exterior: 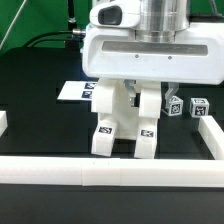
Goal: Assemble chair
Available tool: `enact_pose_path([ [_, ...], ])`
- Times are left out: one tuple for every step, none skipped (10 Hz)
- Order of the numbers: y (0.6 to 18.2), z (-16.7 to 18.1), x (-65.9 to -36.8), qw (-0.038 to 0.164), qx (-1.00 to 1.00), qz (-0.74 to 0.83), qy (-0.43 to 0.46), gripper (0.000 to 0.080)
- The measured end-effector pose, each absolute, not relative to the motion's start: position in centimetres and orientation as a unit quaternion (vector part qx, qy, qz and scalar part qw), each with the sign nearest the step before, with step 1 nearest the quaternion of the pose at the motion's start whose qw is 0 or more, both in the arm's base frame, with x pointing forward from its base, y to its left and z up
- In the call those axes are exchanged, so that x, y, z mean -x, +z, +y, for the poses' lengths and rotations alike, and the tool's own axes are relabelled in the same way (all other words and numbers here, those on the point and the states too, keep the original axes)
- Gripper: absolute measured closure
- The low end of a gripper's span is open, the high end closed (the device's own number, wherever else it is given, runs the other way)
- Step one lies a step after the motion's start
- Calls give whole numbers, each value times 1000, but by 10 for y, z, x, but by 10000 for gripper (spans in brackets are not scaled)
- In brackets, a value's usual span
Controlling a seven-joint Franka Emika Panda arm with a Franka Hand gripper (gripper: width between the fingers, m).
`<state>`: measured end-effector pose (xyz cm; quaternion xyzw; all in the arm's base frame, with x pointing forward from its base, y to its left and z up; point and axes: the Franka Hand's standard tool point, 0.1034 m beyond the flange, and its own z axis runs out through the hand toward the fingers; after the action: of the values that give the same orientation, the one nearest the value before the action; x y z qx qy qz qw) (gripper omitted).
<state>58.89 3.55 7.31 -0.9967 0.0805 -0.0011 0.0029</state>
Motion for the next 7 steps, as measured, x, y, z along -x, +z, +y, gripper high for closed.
enact_pose_path([
  [74,35,-597,3,997,81,-6,515],
  [73,34,-604,2,997,81,-10,515],
  [73,34,-612,1,997,80,-15,515],
  [73,35,-622,0,997,79,-23,514],
  [73,36,-629,0,996,80,-31,514],
  [73,36,-629,0,996,80,-30,515],
  [72,36,-629,0,996,80,-29,515],
])
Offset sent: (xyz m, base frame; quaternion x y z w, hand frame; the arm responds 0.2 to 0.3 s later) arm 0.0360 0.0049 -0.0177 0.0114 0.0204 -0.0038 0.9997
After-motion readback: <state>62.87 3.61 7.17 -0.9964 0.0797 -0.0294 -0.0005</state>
